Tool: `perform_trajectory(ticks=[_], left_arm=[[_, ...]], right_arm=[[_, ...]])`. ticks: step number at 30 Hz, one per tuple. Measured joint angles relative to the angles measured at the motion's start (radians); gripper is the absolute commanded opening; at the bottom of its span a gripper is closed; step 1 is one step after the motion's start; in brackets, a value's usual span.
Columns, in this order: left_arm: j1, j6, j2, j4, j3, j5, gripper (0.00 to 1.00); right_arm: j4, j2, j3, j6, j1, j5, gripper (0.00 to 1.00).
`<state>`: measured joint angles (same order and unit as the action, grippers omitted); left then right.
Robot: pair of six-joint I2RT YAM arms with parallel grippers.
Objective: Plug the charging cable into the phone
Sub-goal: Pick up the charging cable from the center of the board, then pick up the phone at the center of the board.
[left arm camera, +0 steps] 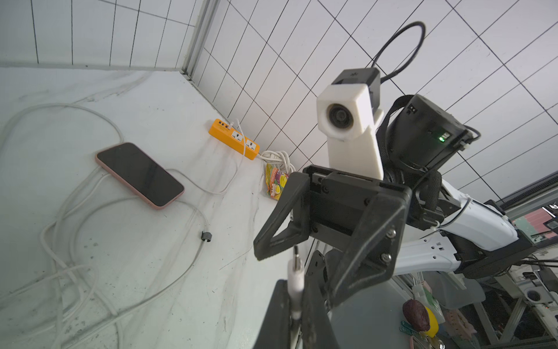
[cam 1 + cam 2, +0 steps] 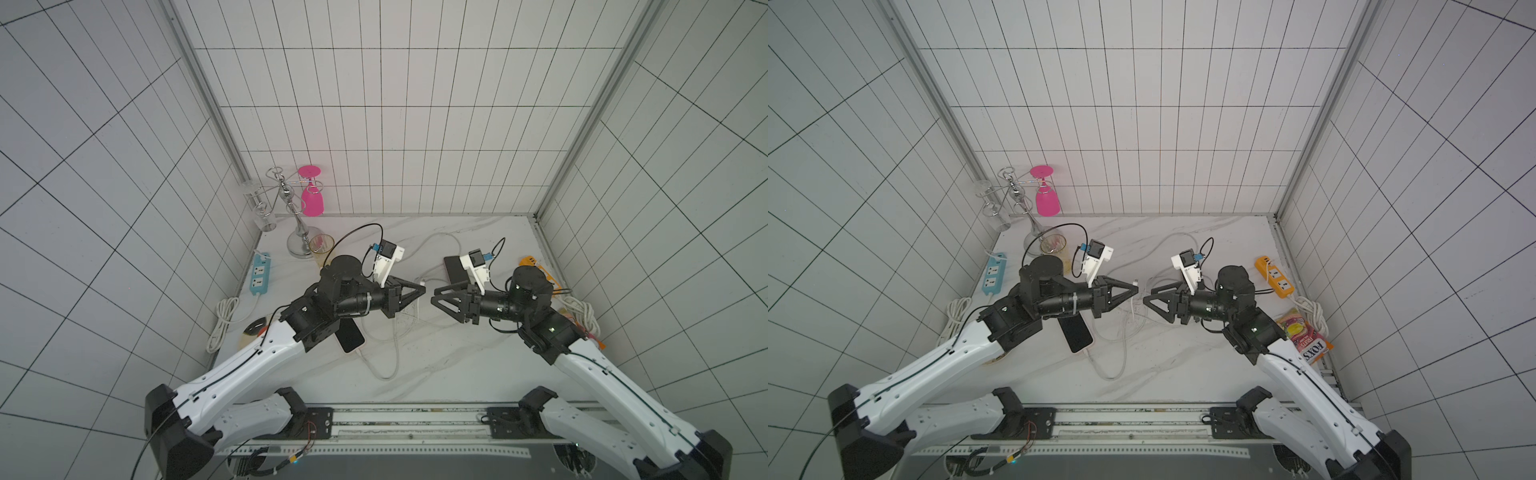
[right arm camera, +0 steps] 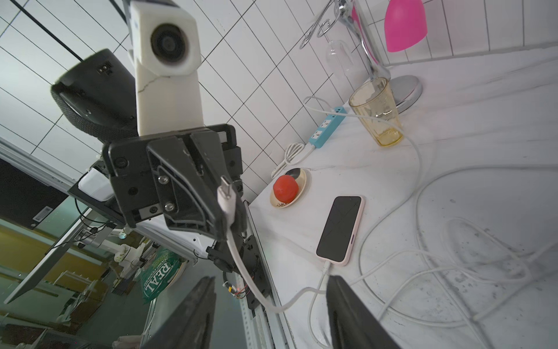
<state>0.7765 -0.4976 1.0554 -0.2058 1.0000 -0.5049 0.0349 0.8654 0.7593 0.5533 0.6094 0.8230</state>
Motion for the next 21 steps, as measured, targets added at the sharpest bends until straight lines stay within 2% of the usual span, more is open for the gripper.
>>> perform_trajectory(ticks=[7, 15, 21], left_arm=[[0.000, 0.092, -0.143, -0.008, -0.048, 0.001, 0.00], [0.001, 0.193, -0.246, 0.003, -0.127, -0.017, 0.00], [0.001, 0.209, -0.273, -0.003, -0.129, -0.016, 0.00]], right_arm=[[-0.030, -0.084, -0.001, 0.000, -0.042, -0.001, 0.62], [-0.087, -0.058, 0.013, 0.003, -0.060, -0.026, 0.62], [-0.234, 0.002, 0.088, -0.003, -0.105, -0.200, 0.63]])
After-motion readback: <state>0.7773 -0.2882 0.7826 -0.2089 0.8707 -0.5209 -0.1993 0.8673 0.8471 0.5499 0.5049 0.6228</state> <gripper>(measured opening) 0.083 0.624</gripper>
